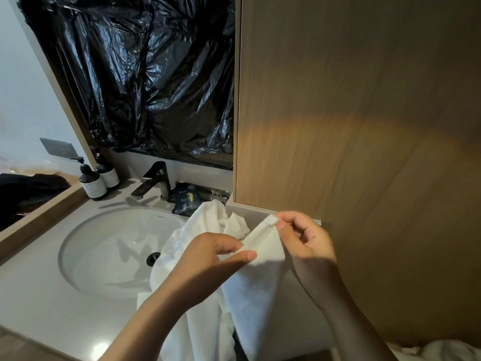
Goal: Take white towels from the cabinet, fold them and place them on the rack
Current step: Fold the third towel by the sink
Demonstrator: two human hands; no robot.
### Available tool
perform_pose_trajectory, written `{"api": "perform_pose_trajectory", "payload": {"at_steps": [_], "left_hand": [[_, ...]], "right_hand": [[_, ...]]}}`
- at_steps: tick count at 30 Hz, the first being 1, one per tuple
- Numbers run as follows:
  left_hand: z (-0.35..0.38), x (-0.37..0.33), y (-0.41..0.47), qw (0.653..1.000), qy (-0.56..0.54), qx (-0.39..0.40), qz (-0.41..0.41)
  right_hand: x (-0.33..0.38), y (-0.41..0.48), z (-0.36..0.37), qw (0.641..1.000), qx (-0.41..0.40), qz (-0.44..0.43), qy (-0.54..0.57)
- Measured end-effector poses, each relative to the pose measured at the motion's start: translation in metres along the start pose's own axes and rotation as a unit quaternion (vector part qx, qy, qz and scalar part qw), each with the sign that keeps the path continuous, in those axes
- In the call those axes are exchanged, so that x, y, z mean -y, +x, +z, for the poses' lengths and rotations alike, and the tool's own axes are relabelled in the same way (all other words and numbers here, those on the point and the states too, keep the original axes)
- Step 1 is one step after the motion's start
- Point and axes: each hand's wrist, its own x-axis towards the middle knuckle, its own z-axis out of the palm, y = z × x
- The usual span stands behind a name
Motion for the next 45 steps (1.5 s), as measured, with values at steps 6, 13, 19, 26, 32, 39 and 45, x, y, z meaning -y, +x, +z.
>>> {"api": "perform_pose_trajectory", "payload": {"at_steps": [6, 13, 19, 26, 32, 39, 45], "left_hand": [[0.001, 0.006, 0.007, 0.999, 0.049, 0.014, 0.013], [0.003, 0.006, 0.019, 0.995, 0.084, 0.006, 0.048], [0.000, 0.024, 0.023, 0.991, 0.129, 0.012, 0.023], [-0.004, 0.051, 0.029, 0.988, 0.153, -0.002, -0.024], [-0.019, 0.065, 0.037, 0.980, 0.191, 0.003, -0.049], [-0.047, 0.053, 0.059, 0.970, 0.204, -0.125, -0.040], [-0.081, 0.017, 0.088, 0.970, 0.038, -0.242, -0.002]], "right_hand": [[0.018, 0.020, -0.020, 0.992, -0.052, -0.094, -0.073], [0.053, 0.050, -0.057, 0.959, -0.110, -0.198, -0.170], [0.063, 0.060, -0.077, 0.958, -0.126, -0.179, -0.183], [0.072, 0.066, -0.088, 0.952, -0.160, -0.178, -0.189], [0.076, 0.074, -0.100, 0.947, -0.182, -0.174, -0.200], [0.079, 0.090, -0.117, 0.930, -0.231, -0.180, -0.222], [0.082, 0.099, -0.129, 0.912, -0.294, -0.179, -0.223]]}}
